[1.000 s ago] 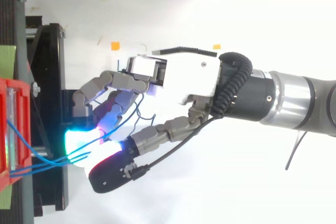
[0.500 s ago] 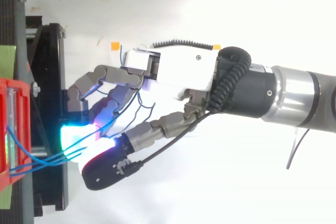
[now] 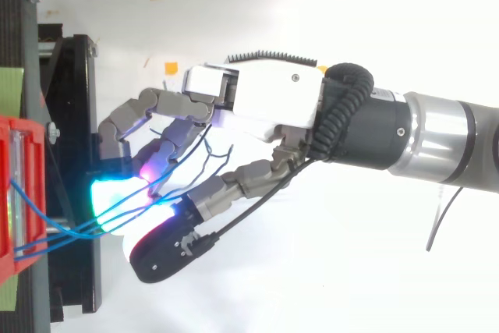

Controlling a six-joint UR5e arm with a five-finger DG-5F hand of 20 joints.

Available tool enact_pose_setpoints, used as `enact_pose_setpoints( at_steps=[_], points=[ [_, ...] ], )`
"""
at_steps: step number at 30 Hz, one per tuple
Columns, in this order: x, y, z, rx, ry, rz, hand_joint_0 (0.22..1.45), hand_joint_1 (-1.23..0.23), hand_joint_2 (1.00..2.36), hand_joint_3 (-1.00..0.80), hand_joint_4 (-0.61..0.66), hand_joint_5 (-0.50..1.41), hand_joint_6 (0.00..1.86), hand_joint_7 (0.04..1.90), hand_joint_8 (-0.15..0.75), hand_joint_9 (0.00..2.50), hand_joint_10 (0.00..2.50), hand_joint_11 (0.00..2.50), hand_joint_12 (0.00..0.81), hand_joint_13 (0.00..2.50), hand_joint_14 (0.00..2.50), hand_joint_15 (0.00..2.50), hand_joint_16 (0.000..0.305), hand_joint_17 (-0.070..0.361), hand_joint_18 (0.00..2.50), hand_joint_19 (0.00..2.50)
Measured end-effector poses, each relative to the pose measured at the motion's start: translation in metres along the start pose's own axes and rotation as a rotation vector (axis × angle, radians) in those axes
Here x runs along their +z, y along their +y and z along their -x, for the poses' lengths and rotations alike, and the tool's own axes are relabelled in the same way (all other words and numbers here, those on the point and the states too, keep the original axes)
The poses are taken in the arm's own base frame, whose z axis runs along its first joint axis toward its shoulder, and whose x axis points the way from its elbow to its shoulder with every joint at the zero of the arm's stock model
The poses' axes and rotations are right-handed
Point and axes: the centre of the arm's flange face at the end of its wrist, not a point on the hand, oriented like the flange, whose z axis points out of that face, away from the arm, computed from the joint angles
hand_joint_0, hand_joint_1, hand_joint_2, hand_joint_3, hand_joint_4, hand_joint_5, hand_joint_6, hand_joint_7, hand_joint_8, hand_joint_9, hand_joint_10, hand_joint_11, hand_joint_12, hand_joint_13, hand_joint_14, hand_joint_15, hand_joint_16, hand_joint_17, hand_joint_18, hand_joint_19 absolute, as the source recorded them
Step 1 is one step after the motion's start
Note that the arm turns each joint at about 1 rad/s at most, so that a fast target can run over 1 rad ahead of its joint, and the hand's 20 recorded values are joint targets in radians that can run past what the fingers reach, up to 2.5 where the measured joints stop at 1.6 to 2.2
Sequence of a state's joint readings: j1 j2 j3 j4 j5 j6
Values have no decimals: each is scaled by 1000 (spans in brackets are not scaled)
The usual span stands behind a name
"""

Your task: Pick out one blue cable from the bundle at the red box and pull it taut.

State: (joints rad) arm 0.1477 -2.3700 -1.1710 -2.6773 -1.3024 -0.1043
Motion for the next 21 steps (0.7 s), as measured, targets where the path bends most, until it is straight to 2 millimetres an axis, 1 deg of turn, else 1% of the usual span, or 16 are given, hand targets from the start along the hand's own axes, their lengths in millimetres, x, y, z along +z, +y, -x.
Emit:
enact_pose_setpoints(
  at_steps=[3,7,12,15,17,19,21],
  points=[
    [0,0,0,-1,0,-3,545,-813,1000,-500,114,-104,904,1000,311,1126,22,636,428,858,17,443,59,132,814,693],
    [-1,-1,1,-3,0,-10,509,-808,1000,-500,126,-103,899,989,319,1130,21,620,436,864,18,444,61,137,832,684],
    [-1,-2,3,-3,0,-15,483,-763,1000,-500,136,-106,888,967,329,1124,19,615,448,868,16,445,63,142,846,682],
    [-2,-2,3,-3,0,-17,483,-689,1000,-500,133,-106,885,966,326,1121,21,607,448,867,16,438,63,143,843,682],
    [-2,-2,3,-4,1,-20,485,-681,1000,-500,134,-106,885,959,329,1120,21,612,445,866,16,439,63,143,842,683],
    [-2,-3,3,-5,2,-23,517,-558,1000,-500,128,-106,883,952,320,1117,21,608,437,856,16,437,61,137,821,694],
    [-2,-3,3,-5,2,-24,547,-503,1000,-500,117,-105,877,975,318,1119,20,621,426,847,17,442,59,133,804,704]
  ],
)
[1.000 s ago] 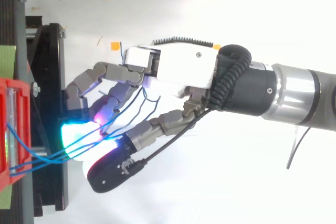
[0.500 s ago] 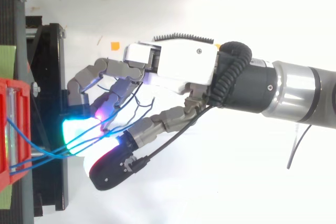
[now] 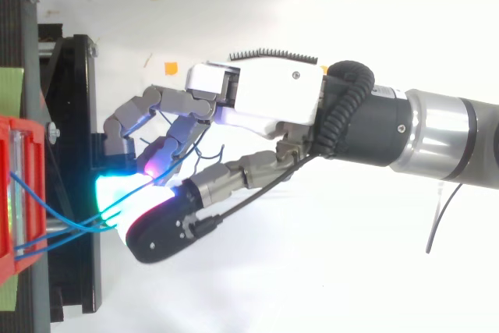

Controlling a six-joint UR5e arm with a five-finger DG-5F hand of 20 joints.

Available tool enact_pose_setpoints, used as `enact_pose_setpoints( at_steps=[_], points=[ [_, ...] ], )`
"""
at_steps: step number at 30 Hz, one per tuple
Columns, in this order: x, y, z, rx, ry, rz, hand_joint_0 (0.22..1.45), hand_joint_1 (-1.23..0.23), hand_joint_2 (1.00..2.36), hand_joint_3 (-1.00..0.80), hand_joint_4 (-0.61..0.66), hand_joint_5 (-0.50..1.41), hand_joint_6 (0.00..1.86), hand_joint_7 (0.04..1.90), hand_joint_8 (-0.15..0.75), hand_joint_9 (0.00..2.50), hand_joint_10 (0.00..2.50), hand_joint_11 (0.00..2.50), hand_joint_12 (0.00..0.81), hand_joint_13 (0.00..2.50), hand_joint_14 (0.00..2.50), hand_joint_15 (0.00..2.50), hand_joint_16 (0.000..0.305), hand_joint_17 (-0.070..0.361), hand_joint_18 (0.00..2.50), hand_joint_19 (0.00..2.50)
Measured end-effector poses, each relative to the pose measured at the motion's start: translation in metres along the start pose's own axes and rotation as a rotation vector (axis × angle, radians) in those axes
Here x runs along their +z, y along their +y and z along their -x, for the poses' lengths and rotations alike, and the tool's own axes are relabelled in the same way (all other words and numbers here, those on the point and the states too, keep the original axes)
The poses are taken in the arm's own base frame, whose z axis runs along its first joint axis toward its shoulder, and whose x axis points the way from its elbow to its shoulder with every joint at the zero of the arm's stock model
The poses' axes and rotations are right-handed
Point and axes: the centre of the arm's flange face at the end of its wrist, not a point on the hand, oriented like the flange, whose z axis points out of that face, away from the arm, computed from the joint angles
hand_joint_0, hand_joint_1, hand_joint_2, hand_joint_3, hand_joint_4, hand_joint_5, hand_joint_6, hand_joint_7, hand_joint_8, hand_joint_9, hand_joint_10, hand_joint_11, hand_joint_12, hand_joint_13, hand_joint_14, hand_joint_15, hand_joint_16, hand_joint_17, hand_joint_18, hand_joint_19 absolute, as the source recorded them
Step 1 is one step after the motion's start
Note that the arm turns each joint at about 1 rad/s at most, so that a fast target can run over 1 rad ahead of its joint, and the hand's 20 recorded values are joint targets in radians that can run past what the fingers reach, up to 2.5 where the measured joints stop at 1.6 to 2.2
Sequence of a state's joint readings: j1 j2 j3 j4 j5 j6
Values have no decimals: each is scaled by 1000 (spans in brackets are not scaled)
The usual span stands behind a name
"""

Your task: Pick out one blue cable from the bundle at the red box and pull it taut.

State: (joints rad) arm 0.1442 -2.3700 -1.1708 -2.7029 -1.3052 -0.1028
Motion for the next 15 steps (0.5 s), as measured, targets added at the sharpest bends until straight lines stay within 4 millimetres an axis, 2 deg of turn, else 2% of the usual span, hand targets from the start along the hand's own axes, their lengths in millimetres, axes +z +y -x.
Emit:
enact_pose_setpoints(
  at_steps=[5,15],
  points=[
    [0,0,0,-1,1,-3,599,-513,1000,-500,96,-105,873,983,312,1118,22,627,417,835,17,449,57,128,782,715],
    [-1,-1,0,-2,1,-6,637,-712,1000,-500,107,-106,869,1016,314,1105,22,626,422,829,19,450,57,128,775,721]
  ],
)
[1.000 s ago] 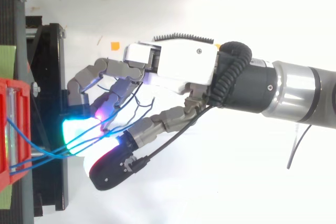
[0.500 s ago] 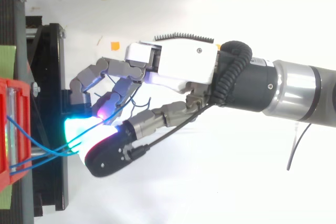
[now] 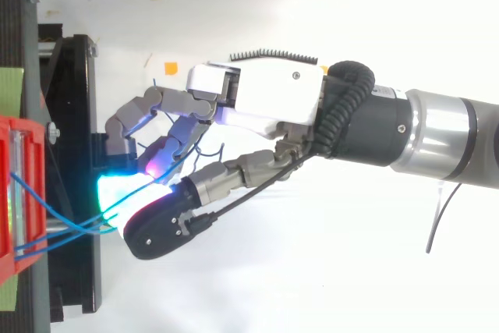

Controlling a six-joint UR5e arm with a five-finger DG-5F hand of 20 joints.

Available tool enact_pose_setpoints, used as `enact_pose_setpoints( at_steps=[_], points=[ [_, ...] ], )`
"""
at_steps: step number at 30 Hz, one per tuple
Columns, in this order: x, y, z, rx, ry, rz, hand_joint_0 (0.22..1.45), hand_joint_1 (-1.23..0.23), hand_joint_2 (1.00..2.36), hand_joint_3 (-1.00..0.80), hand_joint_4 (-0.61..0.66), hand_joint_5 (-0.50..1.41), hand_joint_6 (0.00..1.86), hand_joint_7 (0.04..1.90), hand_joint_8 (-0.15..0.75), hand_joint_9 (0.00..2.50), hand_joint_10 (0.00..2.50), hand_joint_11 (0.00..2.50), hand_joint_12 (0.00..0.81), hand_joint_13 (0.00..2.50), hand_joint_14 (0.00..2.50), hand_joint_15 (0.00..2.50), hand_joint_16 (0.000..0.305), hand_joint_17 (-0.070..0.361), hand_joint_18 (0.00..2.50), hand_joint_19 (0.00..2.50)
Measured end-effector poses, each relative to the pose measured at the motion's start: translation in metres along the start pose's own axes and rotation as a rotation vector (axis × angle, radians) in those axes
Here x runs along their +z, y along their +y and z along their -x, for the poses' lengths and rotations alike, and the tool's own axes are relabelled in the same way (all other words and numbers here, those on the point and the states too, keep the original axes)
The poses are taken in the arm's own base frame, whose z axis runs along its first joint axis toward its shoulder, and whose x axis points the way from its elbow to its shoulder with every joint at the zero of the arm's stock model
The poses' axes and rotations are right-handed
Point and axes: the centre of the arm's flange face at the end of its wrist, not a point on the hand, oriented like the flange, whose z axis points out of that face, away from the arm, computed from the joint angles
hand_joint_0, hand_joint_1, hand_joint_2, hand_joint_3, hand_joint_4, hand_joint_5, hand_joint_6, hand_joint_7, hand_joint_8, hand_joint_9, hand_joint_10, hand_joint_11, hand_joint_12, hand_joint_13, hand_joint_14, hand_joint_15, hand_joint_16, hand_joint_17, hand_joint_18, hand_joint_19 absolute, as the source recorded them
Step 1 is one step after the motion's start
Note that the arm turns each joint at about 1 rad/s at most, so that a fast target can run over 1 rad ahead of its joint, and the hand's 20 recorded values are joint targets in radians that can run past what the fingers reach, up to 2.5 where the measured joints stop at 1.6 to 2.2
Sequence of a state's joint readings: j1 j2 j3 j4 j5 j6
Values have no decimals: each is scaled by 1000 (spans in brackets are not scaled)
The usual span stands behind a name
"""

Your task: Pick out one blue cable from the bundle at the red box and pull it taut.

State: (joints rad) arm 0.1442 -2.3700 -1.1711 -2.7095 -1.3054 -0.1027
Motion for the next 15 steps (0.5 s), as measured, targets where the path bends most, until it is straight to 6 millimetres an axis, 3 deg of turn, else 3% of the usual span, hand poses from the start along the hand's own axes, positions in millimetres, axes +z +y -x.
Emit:
enact_pose_setpoints(
  at_steps=[9,15],
  points=[
    [0,0,0,0,0,0,676,-829,1004,-441,91,-109,873,1040,313,1086,22,635,418,824,19,443,57,129,778,701],
    [0,0,0,0,-1,-1,724,-893,1006,-424,-10,-110,894,1069,307,1074,21,643,415,823,17,440,56,127,789,691]
  ],
)
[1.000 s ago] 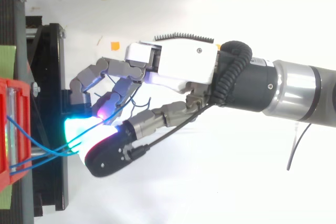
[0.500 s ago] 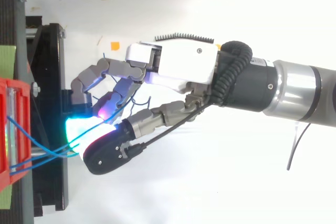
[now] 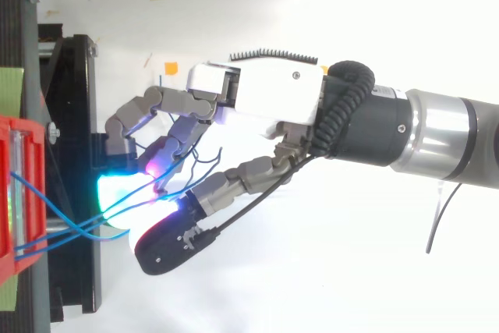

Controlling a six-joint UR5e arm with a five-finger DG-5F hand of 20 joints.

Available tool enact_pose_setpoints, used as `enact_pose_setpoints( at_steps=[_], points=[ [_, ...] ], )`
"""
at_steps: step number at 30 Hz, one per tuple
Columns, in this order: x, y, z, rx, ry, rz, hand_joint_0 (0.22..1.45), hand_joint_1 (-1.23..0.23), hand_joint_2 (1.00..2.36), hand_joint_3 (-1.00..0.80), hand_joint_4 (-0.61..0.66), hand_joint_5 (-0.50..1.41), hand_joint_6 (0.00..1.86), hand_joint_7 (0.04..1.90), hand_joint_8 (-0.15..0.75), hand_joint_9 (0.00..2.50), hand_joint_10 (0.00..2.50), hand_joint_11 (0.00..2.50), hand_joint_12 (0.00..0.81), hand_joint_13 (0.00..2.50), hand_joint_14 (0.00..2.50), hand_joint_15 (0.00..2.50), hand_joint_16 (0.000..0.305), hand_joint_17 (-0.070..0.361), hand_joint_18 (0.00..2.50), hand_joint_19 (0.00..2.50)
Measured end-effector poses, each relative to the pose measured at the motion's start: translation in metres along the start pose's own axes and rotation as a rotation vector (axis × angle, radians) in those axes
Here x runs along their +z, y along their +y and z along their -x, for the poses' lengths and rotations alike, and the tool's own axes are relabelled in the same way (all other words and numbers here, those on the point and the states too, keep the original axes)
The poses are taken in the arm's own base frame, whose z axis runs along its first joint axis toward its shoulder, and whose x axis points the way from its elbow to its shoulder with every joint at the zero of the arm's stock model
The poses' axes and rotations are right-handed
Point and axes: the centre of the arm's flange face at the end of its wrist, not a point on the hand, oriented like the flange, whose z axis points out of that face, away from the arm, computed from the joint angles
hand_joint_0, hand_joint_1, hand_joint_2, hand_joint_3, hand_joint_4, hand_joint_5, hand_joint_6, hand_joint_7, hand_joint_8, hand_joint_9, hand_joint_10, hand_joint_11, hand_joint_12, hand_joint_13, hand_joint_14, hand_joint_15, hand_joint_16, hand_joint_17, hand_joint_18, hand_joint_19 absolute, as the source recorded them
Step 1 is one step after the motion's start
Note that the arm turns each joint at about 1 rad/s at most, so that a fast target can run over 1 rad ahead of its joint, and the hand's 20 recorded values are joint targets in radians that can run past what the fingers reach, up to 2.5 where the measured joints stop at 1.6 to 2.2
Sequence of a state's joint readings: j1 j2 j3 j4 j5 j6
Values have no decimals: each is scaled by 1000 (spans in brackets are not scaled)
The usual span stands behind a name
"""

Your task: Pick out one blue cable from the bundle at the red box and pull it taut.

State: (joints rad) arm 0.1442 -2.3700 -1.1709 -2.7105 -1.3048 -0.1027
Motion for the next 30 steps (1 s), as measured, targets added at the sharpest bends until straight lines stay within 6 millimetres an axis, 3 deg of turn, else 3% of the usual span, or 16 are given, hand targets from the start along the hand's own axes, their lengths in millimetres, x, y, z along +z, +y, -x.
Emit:
enact_pose_setpoints(
  at_steps=[6,15,21,30],
  points=[
    [0,0,0,0,0,0,744,-987,1000,-500,-101,-103,918,1075,293,1129,24,696,403,850,18,460,55,123,821,685],
    [-2,7,1,0,4,-10,666,-1008,1000,-500,-20,-90,917,1105,290,1288,28,843,401,931,20,525,54,123,886,725],
    [-7,13,1,-7,22,-32,535,-985,1000,-500,36,-75,903,1113,311,1371,28,823,422,988,22,529,59,133,961,746],
    [-12,24,4,-14,33,-55,502,-861,1000,-500,30,-71,890,1127,319,1338,27,758,436,994,21,526,63,141,986,742]
  ],
)
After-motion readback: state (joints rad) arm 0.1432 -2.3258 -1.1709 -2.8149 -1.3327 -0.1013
